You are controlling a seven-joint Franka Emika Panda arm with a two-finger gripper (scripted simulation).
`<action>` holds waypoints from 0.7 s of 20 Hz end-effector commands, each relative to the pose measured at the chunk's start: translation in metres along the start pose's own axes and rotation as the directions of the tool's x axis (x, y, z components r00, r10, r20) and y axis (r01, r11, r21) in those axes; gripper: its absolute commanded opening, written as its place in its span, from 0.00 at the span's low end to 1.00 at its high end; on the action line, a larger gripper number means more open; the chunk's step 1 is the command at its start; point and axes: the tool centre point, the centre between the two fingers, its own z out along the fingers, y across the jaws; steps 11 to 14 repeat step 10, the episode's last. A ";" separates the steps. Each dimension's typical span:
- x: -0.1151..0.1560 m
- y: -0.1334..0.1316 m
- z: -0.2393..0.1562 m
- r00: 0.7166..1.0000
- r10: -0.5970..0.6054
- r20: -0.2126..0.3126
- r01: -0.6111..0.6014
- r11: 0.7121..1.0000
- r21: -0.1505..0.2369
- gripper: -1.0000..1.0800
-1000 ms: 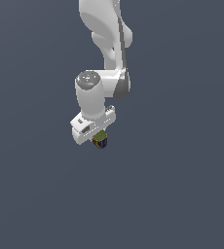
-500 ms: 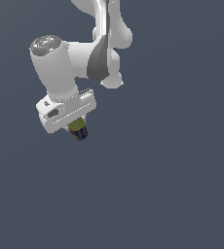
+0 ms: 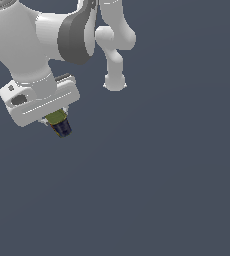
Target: Pick up the object and move it to a goal position.
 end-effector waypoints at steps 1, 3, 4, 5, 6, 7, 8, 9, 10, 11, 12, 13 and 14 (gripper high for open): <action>-0.004 0.008 -0.012 1.000 -0.001 -0.001 0.001 1.000 -0.003 0.00; -0.006 0.012 -0.016 1.000 -0.001 -0.001 0.001 1.000 -0.003 0.00; -0.006 0.013 -0.018 1.000 -0.001 -0.001 0.001 1.000 -0.003 0.00; -0.007 0.014 -0.020 1.000 -0.001 -0.001 0.001 1.000 -0.003 0.00; -0.007 0.015 -0.021 1.000 -0.001 -0.001 0.001 1.000 -0.003 0.00; -0.008 0.016 -0.021 1.000 -0.001 -0.001 0.001 1.000 -0.003 0.00; -0.007 0.016 -0.021 1.000 -0.001 -0.001 0.001 1.000 -0.003 0.00; -0.007 0.016 -0.021 1.000 -0.001 -0.001 0.001 1.000 -0.003 0.00; -0.007 0.016 -0.021 1.000 -0.001 -0.001 0.001 1.000 -0.003 0.00; -0.007 0.016 -0.021 1.000 -0.001 -0.001 0.001 1.000 -0.003 0.00; -0.007 0.016 -0.021 1.000 -0.001 -0.001 0.001 1.000 -0.003 0.00; -0.007 0.016 -0.021 1.000 -0.001 -0.001 0.001 1.000 -0.003 0.00; -0.007 0.016 -0.021 1.000 -0.001 -0.001 0.001 1.000 -0.003 0.00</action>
